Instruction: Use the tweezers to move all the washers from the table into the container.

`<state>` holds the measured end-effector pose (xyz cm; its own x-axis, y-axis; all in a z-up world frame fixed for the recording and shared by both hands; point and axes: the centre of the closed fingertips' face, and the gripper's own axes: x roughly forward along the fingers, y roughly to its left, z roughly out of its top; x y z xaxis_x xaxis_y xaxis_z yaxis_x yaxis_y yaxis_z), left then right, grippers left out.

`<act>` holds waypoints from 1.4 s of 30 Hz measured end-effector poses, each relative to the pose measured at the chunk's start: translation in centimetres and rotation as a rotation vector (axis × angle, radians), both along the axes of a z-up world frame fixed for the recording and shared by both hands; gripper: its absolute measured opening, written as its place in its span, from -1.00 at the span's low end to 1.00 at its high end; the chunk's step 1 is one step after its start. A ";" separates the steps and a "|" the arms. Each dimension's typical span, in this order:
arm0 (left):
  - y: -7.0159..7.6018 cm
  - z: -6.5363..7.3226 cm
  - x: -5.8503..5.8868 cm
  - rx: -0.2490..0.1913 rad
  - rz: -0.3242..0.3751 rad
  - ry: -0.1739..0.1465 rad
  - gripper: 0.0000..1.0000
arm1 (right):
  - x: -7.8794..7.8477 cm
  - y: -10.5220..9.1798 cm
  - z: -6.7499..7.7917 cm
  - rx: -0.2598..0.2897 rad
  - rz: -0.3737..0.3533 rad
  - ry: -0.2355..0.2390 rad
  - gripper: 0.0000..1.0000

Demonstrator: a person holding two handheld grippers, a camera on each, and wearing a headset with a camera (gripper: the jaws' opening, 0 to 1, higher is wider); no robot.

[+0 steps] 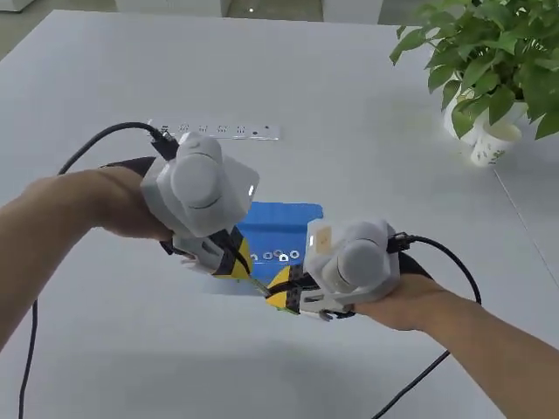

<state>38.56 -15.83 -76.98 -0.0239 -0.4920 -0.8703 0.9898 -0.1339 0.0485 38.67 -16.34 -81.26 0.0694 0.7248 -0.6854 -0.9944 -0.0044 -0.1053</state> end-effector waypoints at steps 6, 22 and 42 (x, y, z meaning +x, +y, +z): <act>-0.1 -0.6 -0.5 -0.016 0.002 -0.001 -0.91 | -0.6 -0.4 -0.5 -0.021 0.017 -0.003 -0.89; 0.1 -3.9 -2.2 -0.066 0.027 -0.023 -0.91 | -2.4 -1.1 -3.0 -0.102 0.080 -0.018 -0.89; 1.0 -8.6 -3.2 -0.095 0.102 0.010 -0.90 | -3.5 -0.9 -6.5 -0.157 0.121 0.017 -0.88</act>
